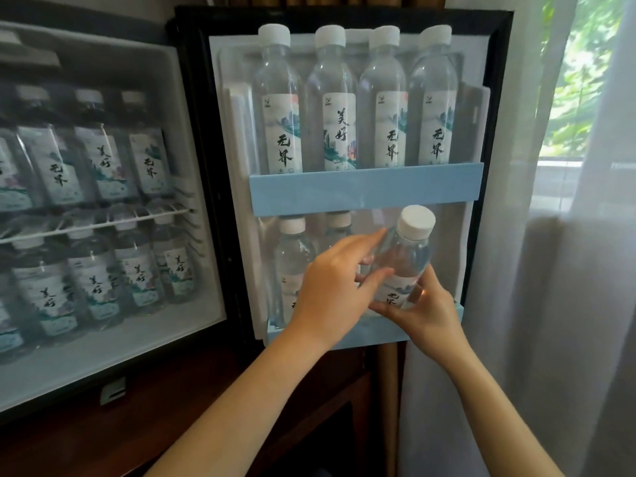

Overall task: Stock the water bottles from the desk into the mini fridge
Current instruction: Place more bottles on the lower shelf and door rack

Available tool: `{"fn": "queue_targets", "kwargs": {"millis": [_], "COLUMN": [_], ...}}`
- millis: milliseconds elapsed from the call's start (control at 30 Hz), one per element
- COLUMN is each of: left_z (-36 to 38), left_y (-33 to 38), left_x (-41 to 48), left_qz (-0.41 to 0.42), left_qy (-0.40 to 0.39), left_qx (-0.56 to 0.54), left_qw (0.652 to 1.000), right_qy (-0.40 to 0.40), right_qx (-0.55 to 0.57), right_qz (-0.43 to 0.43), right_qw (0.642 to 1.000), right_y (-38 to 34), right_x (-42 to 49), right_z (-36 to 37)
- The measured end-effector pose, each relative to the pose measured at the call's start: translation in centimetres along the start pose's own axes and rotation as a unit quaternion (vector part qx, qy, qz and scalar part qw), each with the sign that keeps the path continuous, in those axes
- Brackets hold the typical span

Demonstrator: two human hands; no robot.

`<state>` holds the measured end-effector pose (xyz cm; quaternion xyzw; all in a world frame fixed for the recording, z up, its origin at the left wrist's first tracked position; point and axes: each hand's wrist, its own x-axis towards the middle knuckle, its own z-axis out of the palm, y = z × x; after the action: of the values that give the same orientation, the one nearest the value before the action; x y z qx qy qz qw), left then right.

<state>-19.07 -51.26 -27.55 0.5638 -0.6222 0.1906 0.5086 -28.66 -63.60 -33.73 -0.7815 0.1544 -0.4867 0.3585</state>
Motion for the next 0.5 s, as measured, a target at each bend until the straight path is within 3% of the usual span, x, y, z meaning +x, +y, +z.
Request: {"fn": "queue_targets", "kwargs": {"millis": [233,500], "left_z": [-0.27,-0.46], "left_y": [-0.26,-0.92], "left_x": [-0.14,-0.48], "left_qz": [0.033,0.0], "left_qy": [0.001,0.01], "left_qx": [0.046,0.051], "left_qw": [0.998,0.999], "right_qy": [-0.019,-0.065], "right_qx": [-0.068,-0.187], "right_qz": [-0.009,0.021], "right_qw": [0.997,0.98], "right_y": [0.72,0.58], "right_x": [0.36,0.61], "right_z": [0.07,-0.01]}}
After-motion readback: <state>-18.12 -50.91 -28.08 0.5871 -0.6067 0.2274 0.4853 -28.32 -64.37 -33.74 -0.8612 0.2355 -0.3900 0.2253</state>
